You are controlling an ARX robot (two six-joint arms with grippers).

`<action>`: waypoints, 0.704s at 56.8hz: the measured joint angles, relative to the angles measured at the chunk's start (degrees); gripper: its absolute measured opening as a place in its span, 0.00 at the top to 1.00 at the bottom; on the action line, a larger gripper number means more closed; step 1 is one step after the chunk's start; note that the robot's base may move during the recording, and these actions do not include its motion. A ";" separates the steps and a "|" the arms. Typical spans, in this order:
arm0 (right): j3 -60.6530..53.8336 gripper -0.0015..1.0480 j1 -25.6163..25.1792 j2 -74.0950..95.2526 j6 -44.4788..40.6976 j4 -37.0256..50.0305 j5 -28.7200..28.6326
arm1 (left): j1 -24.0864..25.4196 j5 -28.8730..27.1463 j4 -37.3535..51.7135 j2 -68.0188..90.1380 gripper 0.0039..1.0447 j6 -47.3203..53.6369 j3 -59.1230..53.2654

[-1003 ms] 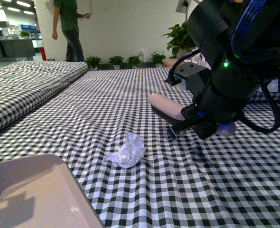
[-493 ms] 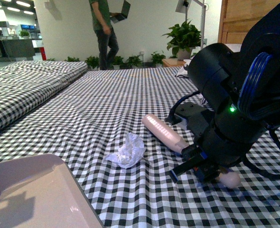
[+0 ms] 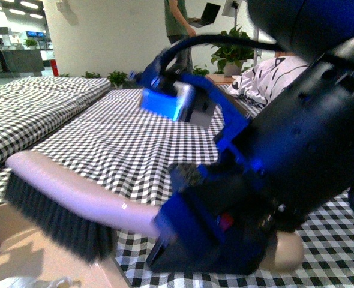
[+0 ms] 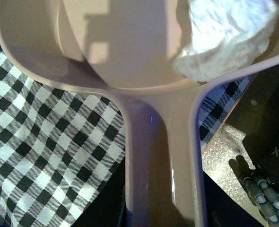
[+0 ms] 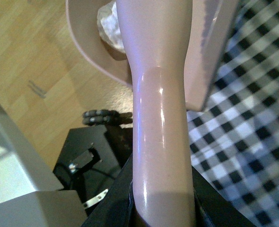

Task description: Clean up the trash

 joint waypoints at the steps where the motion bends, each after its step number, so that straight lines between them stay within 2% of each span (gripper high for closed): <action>1: 0.37 0.82 -0.68 -0.17 0.00 0.04 0.20 | 0.00 0.00 0.00 0.00 0.76 0.00 0.00; 8: 2.43 0.82 -5.38 0.98 0.22 2.03 4.50 | 0.00 0.00 0.00 0.00 0.76 0.00 0.00; 17: 2.71 0.82 -10.49 3.34 3.17 10.97 12.02 | 0.00 0.00 0.00 0.00 0.76 0.00 0.00; 27: 3.28 0.82 -15.43 3.67 7.06 15.69 13.94 | 0.00 0.02 0.02 0.00 0.76 -0.02 -0.02; 30: 3.34 0.82 -16.79 3.30 7.67 15.87 13.81 | 0.07 1.29 4.46 -0.94 0.76 -1.51 -1.92; 35: 3.39 0.82 -19.39 2.01 8.76 15.76 13.68 | 0.04 2.60 19.50 -3.76 0.76 -9.51 -7.65; 40: 3.58 0.82 -21.33 -0.26 9.79 15.26 12.17 | 0.07 2.75 27.12 -5.31 0.76 -15.45 -8.70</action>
